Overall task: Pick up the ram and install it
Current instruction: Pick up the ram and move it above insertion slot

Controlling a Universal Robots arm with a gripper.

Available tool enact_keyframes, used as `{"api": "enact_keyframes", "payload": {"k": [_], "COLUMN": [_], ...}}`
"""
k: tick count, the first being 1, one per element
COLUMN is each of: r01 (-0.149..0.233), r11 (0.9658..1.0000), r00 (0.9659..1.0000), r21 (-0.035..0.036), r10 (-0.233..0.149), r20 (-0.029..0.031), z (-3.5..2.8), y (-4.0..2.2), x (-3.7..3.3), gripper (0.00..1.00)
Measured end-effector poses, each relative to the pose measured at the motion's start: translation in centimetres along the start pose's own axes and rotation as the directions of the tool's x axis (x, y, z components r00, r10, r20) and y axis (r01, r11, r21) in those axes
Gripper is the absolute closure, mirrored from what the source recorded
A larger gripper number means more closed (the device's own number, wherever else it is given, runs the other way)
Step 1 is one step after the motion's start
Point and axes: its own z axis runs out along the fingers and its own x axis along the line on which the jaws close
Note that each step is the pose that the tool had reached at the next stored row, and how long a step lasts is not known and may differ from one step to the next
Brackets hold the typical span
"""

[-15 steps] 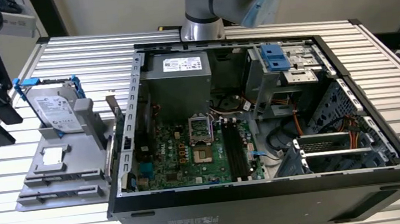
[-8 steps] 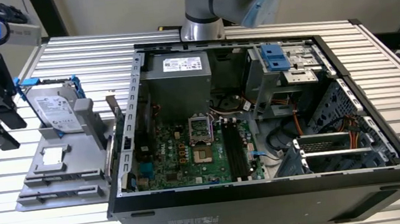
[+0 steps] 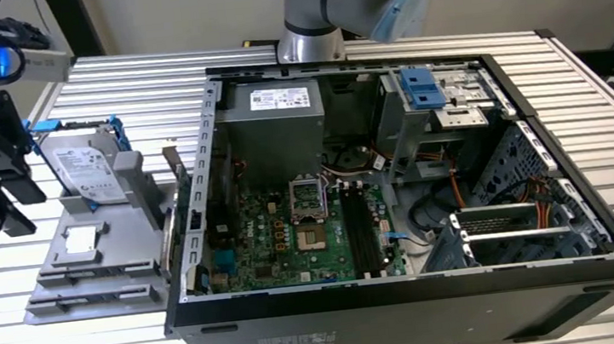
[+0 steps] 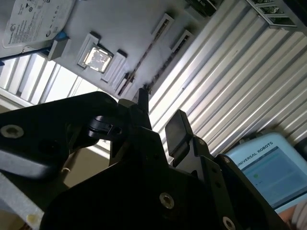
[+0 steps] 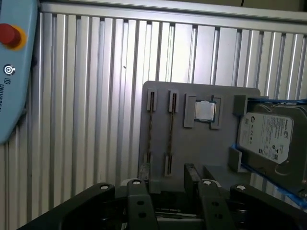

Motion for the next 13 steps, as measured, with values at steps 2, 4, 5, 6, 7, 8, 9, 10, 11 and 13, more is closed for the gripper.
{"api": "enact_keyframes", "payload": {"k": [2, 4, 5, 6, 7, 8, 9, 10, 11, 13], "r01": [0.0, -0.001, -0.001, -0.001, -0.002, -0.002, -0.002, -0.002, -0.003, -0.003], "r11": [1.0, 1.0, 1.0, 1.0, 1.0, 1.0, 1.0, 1.0, 1.0, 1.0], "r00": [1.0, 1.0, 1.0, 1.0, 1.0, 1.0, 1.0, 1.0, 1.0, 1.0], "r21": [-0.0001, -0.0001, -0.0001, -0.0001, 0.0, -0.0001, -0.0001, -0.0001, -0.0002, -0.0001], "r10": [0.0, 0.001, 0.001, 0.001, 0.002, 0.002, 0.002, 0.002, 0.003, 0.003], "r20": [-0.0001, -0.0001, -0.0001, -0.0001, -0.0001, -0.0001, -0.0001, 0.0, -0.0001, 0.0], "z": [0.22, 0.45, 0.56, 0.67, 0.8, 0.92, 1.05, 1.19, 1.32, 1.6], "y": [0.0, 0.0, 0.0, 0.0, 0.0, 0.0, 0.0, 0.0, 0.0, 0.0], "x": [0.01, 0.02, 0.02, 0.02, 0.03, 0.03, 0.03, 0.04, 0.04, 0.05], "gripper": [0.0, 0.0, 0.0, 0.0, 0.0, 0.0, 0.0, 0.0, 0.0, 0.0]}}
